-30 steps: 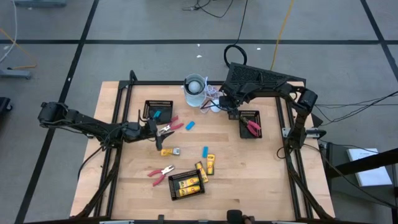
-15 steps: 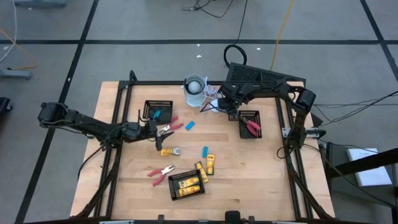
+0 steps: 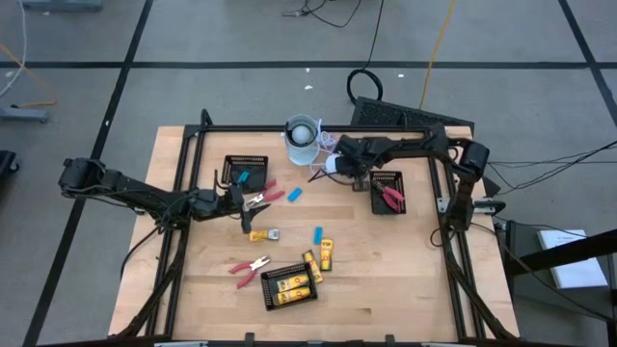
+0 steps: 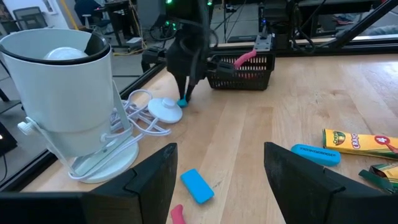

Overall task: Pick & Place School Supplies
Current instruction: Put the blue eraser into the top black bin

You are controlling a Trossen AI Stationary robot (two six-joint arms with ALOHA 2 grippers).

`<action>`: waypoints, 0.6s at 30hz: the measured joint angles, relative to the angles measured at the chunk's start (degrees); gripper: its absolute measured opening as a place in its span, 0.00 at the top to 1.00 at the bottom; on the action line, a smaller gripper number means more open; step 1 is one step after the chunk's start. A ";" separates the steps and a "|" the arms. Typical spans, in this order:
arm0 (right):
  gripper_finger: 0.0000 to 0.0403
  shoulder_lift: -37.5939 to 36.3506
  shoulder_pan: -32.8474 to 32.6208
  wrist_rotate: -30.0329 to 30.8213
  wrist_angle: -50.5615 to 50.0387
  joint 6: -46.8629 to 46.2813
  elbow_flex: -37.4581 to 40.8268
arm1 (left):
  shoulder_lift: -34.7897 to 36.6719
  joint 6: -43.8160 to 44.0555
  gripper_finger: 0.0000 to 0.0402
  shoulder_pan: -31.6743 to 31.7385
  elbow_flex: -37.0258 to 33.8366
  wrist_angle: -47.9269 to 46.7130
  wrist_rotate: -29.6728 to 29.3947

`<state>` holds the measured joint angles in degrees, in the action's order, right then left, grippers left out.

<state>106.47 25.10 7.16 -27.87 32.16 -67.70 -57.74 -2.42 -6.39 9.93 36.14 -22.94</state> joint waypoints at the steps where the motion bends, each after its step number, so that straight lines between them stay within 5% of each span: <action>1: 0.99 -0.72 -0.76 -0.12 0.25 -0.21 0.04 | 0.00 0.01 0.39 0.00 0.00 0.01 0.00; 11: 0.99 -7.52 -7.31 -1.80 0.18 -5.64 0.02 | 0.00 0.04 0.39 0.00 0.00 0.02 0.02; 18: 0.99 -7.71 -4.73 -1.45 -4.07 -9.54 -0.06 | 0.00 0.09 0.39 0.00 0.00 0.55 0.20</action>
<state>98.76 20.37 5.72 -31.93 22.62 -67.77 -57.73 -2.33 -6.39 9.93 36.69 -22.74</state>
